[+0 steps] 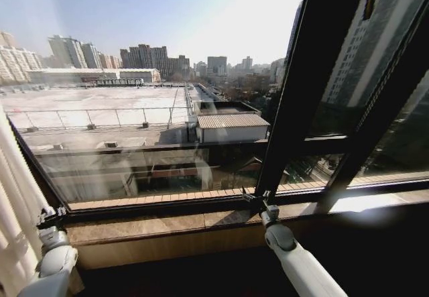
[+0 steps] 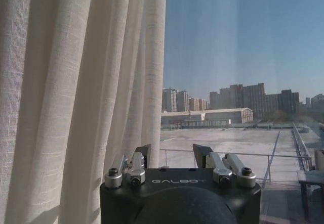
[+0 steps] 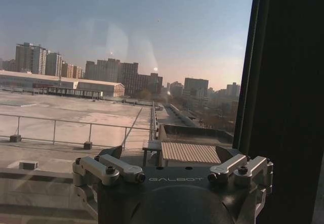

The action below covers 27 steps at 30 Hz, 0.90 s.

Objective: Open the curtains by pulling them apart, changing their state from closed to fully open.

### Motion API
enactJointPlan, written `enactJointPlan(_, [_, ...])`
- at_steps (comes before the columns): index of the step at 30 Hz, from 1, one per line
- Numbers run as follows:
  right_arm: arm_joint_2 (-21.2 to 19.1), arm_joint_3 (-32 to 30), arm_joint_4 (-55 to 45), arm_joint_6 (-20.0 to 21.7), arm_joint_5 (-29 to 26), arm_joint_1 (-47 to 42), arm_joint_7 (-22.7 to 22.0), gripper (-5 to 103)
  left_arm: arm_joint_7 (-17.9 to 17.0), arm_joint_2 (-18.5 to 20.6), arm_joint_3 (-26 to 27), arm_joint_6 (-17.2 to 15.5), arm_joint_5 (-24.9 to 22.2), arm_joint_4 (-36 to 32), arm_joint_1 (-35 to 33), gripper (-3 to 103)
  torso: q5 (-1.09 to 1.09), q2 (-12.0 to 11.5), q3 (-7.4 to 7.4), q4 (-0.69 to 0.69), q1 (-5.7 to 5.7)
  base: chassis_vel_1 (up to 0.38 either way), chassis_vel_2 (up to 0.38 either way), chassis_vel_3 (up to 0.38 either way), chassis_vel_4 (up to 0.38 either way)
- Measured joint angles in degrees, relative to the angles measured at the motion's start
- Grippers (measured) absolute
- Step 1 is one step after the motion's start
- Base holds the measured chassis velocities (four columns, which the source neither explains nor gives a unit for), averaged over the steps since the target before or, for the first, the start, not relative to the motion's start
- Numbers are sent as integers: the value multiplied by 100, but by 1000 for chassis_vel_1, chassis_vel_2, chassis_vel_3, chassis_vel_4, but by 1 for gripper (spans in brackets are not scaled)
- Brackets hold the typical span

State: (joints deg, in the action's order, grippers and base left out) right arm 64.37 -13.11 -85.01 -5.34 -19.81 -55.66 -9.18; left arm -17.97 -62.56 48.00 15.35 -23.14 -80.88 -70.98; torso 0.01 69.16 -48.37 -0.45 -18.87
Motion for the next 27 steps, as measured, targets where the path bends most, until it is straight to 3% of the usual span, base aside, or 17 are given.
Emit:
enactJointPlan(2, [0,0,1,0,0,0,0,100,152,-185,17,147,-146,-356,-271,49,1,0,0,0,1,0,0,0,0])
enactJointPlan(6, [0,0,0,0,0,0,0,100,566,-550,-16,604,-237,-833,-780,72,0,1,0,-1,1,0,0,0,0])
enactJointPlan(7, [0,0,1,0,0,0,0,100,630,-606,-47,689,-236,-912,-881,72,-2,0,0,-1,0,0,0,0,0])
enactJointPlan(10, [0,0,0,0,0,0,0,100,747,-685,-114,790,-260,-1089,-1055,82,-1,0,0,-1,0,0,0,0,0])
enactJointPlan(13, [0,0,0,0,0,0,0,100,1226,-769,-265,891,-511,-1509,-1362,97,-1,1,0,-1,1,0,0,0,0])
enactJointPlan(18, [0,0,0,0,0,0,0,100,1620,-808,-532,901,-670,-1820,-1510,100,0,0,0,-2,1,0,0,0,0])
enactJointPlan(27, [0,0,0,0,0,0,0,100,1660,-889,-793,816,-364,-1810,-1414,100,-2,0,0,-1,0,0,0,0,0])
